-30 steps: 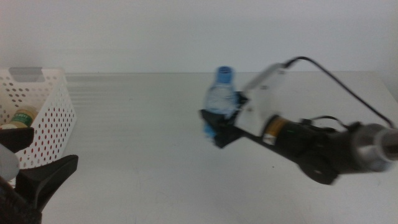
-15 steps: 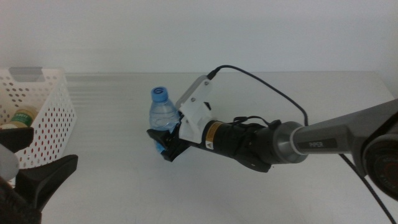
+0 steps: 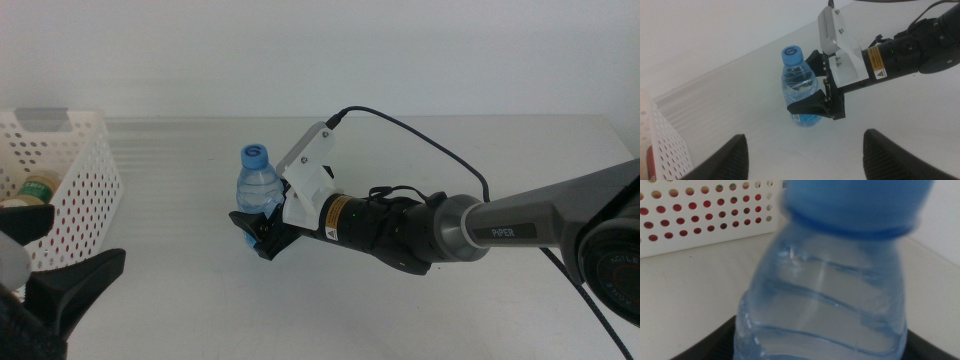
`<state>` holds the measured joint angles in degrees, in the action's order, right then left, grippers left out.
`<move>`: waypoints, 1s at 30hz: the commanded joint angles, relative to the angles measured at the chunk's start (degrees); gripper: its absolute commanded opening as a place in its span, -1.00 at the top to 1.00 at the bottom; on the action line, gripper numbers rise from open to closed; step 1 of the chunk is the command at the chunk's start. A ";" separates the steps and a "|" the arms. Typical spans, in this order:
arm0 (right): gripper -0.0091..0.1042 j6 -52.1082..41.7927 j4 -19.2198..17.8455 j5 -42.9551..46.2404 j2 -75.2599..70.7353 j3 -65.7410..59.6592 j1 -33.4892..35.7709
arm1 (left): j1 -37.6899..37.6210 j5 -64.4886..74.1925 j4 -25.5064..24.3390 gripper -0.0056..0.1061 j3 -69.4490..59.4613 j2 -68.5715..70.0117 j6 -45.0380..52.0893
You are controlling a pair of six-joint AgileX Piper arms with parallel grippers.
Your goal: Use arms to grab the bottles and put them into the dustbin to the left of the table.
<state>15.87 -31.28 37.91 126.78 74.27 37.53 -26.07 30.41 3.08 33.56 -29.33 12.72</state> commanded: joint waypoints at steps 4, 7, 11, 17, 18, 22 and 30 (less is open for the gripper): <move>-0.70 0.47 0.82 2.19 -5.15 1.68 -0.05 | -0.44 -4.22 0.07 -0.36 1.62 -0.28 -0.98; -0.70 2.77 -0.19 -0.07 -7.81 0.11 -0.11 | -0.44 -4.22 0.07 -0.36 1.62 -0.28 -0.98; -0.68 3.61 -0.35 -0.23 -13.83 -6.07 -0.28 | -0.44 -4.22 0.07 -0.36 1.62 -0.28 -0.98; -0.68 3.61 -0.63 0.91 -23.10 -19.44 -0.33 | -0.44 -4.22 0.07 -0.36 1.62 -0.28 -0.98; -0.68 3.61 -0.58 1.41 -24.99 -21.73 -0.33 | -0.44 -4.22 0.07 -0.36 1.62 -0.28 -0.98; -0.68 5.02 -0.46 1.56 -33.71 -29.10 -0.33 | -0.44 -4.22 0.07 -0.36 1.62 -0.28 -0.98; -0.57 7.82 -0.86 -3.18 -53.97 -39.94 -0.33 | -0.44 -4.22 0.07 -0.36 1.62 -0.28 -0.98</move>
<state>22.55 -32.28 33.35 78.54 34.54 37.58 -26.07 30.41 3.08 33.56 -29.33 12.72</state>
